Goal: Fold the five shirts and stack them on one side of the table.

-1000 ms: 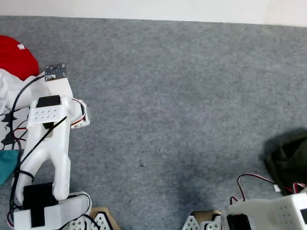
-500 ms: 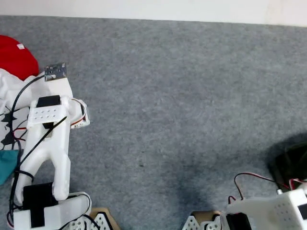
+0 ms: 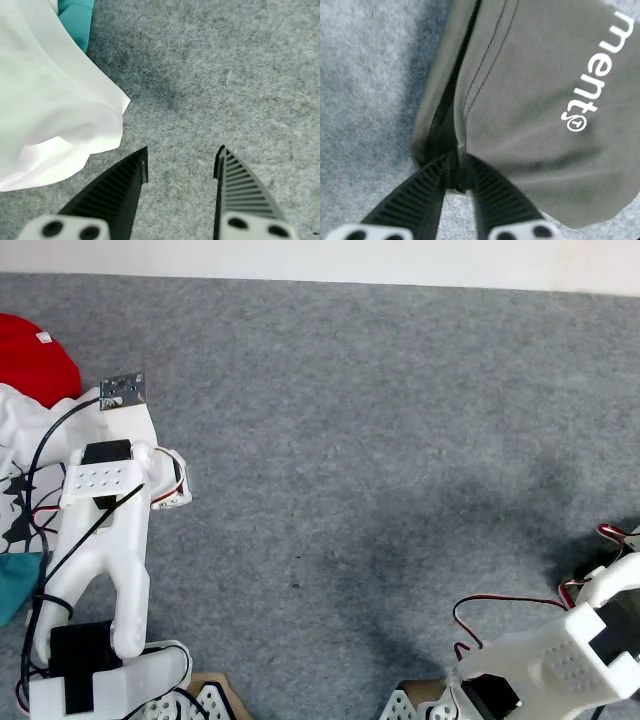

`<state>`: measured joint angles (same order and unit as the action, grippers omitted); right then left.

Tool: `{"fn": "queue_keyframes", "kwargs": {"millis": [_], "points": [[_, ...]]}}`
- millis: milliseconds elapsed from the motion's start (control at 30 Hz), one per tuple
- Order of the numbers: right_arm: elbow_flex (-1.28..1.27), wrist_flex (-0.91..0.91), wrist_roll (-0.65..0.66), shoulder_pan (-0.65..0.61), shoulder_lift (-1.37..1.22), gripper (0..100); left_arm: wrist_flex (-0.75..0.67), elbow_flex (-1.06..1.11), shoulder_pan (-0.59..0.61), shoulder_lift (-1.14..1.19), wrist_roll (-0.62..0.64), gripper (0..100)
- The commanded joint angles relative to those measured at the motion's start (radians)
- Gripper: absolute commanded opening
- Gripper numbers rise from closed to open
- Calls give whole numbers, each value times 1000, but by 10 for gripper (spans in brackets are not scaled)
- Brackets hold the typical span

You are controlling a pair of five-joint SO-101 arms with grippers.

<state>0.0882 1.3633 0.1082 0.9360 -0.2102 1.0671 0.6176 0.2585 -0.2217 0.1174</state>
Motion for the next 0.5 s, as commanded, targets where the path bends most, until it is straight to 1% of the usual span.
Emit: {"fn": "queue_keyframes", "kwargs": {"millis": [0, 167, 200, 300, 367, 467], "points": [[2, 5, -15, 21, 58, 7, -14, -2, -15, -4, 9, 232], [10, -25, -14, 113, 61, 7, -14, -2, -15, -4, 9, 232], [2, -28, 6, 120, 59, 6, -15, -2, -15, -4, 9, 232], [-51, -16, 98, 120, 51, 6, -29, 1, -15, -4, 9, 232], [-120, -59, 98, 113, 59, 6, -29, 1, -15, -4, 9, 232], [-196, -142, 97, 65, 58, 6, -29, 1, -15, -4, 9, 232]]}}
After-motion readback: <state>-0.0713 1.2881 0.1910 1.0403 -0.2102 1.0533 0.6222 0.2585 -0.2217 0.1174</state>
